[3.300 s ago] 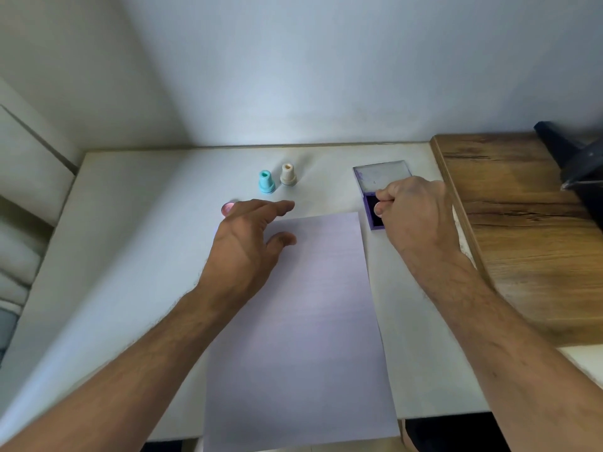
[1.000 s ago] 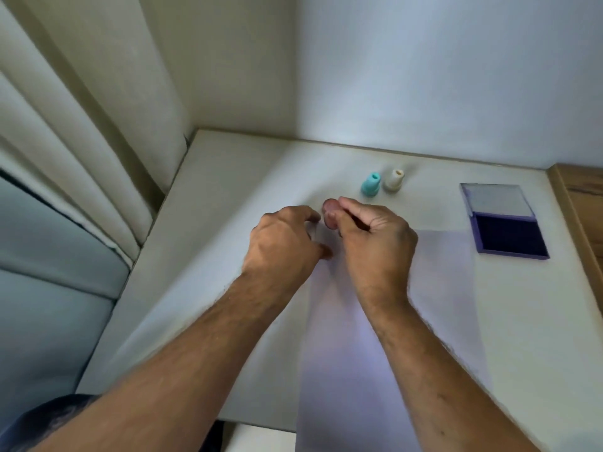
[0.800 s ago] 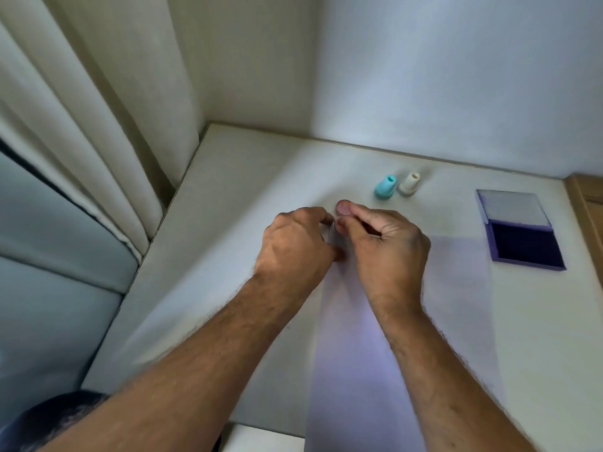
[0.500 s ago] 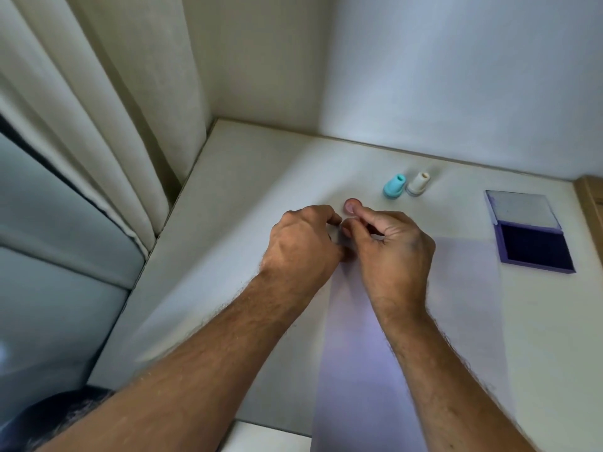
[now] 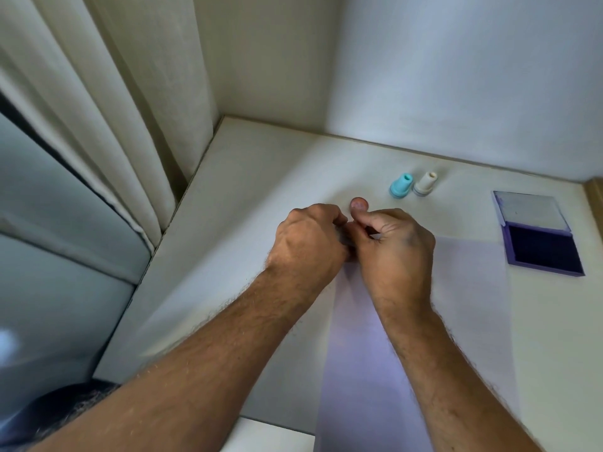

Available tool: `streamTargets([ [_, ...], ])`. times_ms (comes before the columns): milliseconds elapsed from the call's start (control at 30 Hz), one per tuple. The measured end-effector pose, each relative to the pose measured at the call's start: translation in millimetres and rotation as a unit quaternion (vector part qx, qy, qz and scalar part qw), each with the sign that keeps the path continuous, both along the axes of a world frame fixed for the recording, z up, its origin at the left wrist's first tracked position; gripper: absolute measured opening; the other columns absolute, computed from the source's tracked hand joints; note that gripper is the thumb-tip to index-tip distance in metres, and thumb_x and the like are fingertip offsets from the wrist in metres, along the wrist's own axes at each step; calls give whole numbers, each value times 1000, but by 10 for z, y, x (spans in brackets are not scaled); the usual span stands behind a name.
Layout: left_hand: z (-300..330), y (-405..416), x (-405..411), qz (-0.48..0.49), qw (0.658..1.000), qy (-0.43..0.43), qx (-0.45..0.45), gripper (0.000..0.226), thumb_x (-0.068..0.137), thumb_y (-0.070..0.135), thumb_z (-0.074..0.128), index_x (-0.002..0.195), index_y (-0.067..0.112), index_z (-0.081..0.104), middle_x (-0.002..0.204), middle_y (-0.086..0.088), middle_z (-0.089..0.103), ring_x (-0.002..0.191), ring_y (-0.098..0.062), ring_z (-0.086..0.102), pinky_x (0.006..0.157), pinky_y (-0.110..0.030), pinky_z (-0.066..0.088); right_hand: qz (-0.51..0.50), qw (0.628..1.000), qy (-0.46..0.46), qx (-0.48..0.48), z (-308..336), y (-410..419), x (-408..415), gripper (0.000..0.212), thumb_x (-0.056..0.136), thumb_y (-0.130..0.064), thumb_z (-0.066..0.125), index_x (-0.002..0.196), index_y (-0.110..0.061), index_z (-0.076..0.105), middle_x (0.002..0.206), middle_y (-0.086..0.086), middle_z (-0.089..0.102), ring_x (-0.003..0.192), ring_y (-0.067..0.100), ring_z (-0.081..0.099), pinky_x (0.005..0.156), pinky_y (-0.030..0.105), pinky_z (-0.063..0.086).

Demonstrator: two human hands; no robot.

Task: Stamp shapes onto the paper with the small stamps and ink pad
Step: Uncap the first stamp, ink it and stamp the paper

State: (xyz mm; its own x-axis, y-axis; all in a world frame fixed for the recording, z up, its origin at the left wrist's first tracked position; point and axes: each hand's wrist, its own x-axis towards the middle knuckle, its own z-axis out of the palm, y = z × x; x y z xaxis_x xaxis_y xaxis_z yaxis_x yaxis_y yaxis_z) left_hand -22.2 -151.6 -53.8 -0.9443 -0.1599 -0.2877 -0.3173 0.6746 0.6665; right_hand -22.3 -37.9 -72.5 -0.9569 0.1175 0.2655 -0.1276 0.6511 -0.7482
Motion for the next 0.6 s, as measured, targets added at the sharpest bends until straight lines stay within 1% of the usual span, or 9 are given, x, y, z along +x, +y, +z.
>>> streamTargets([
  [67,-11,-7,5,6,1000,0,4,24,79,31,69,103,32,69,84,3,70,81,-18,68,63,-23,54,6,1000,-16,26,13,-42,-2,19,94,-28,62,103,-18,76,84,2,68,77,20,64,71,30,56],
  [167,-14,-10,8,12,1000,-1,10,22,79,33,69,101,32,69,84,3,71,81,-18,68,65,-25,57,1,997,-51,54,43,-65,-29,20,97,-27,57,103,-21,76,81,2,65,77,25,64,68,32,56],
  [233,-10,-11,7,8,1000,-5,12,26,78,36,71,104,32,69,88,2,71,83,-19,68,69,-26,57,0,995,-86,51,70,-48,-72,16,95,-25,59,96,-22,75,80,1,69,78,25,66,70,36,59],
  [300,0,-12,8,5,1000,-14,17,31,76,38,74,106,32,68,89,2,71,83,-19,68,70,-27,58,3,991,-124,46,120,-35,-117,11,90,-18,63,89,-20,74,76,1,71,74,23,68,70,39,61],
  [400,16,-9,1,1,1000,-21,18,32,75,41,77,105,32,69,88,3,71,79,-17,68,65,-23,55,8,984,-167,64,206,-12,-191,11,86,-13,65,80,-15,74,77,3,70,72,22,67,73,36,60],
  [467,39,-8,-9,-1,999,-31,19,33,73,39,80,103,31,69,89,3,70,78,-16,66,62,-21,51,9,982,-182,43,246,-4,-232,12,84,-12,67,74,-14,72,78,4,70,73,21,66,75,35,59],
  [533,61,-10,-26,-2,999,-45,24,35,71,37,82,102,31,68,90,3,70,80,-16,66,62,-21,49,6,978,-205,34,267,-2,-239,6,84,-12,70,82,-14,75,85,6,73,79,24,69,81,36,58],
  [567,66,-12,-33,-2,999,-47,24,34,71,36,82,102,30,68,90,3,70,81,-16,66,62,-21,49,7,978,-200,50,270,-3,-226,8,84,-12,71,89,-15,76,88,6,74,82,25,69,83,35,58],
  [600,69,-10,-35,-3,999,-46,23,34,72,36,81,102,30,68,90,3,70,82,-17,66,62,-21,49,19,981,-180,68,267,-4,-219,10,84,-11,71,92,-14,76,88,6,74,81,25,69,82,34,58],
])
